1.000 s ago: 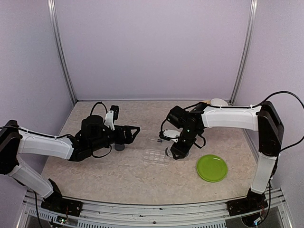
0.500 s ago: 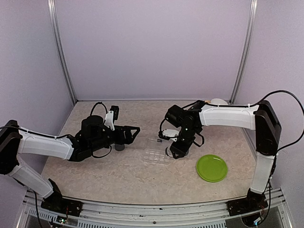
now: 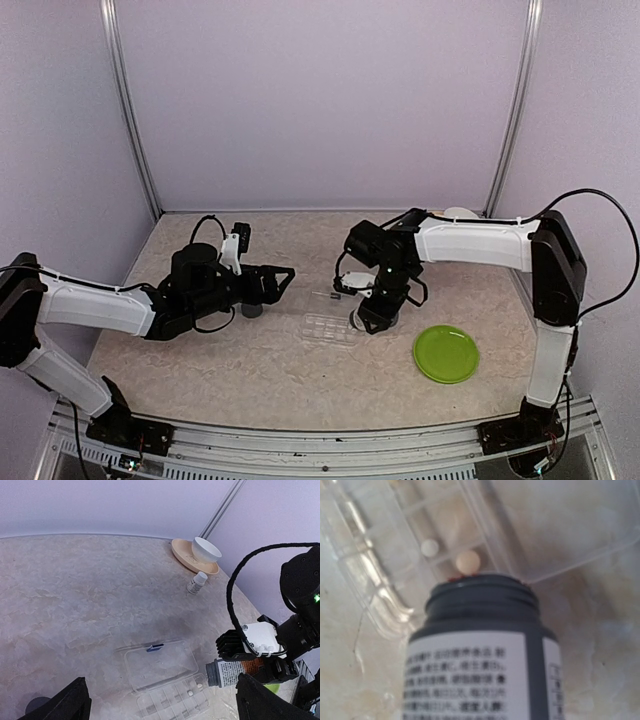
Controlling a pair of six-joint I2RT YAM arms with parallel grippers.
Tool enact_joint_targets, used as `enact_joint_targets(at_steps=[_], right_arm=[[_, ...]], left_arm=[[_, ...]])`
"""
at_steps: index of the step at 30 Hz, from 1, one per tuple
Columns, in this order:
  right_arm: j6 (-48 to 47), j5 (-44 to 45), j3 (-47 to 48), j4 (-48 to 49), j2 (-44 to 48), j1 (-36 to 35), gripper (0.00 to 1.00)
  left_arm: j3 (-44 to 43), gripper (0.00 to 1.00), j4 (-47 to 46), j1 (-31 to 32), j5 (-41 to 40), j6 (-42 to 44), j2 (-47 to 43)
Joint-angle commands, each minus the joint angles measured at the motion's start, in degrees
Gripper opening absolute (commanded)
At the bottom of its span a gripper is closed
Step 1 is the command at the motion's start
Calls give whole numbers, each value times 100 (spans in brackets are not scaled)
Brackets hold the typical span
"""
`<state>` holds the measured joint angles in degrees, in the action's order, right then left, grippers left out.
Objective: Sort the pills into containers
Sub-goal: Pour the pill into the compartment of the pill container.
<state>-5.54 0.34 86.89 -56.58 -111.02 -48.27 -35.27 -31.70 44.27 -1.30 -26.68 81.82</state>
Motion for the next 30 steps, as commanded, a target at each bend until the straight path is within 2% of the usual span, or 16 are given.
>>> enact_joint_targets(at_steps=[1,15,22,30], right_arm=[[-86,128,229,-255,-153,-82,0],[-134,-4,455,-68,-105,-158,0],[-89,-37,103,166,39,-159,0],[-5,-208,-539,1034,567,-159,0]], left_arm=[[16,99,-137,-41,77,-4,2],[-33,99,-87,-41,78,7,-7],[-37,99,-68,-41,53,31,-23],[-44,99,-64,-41,65,14,-14]])
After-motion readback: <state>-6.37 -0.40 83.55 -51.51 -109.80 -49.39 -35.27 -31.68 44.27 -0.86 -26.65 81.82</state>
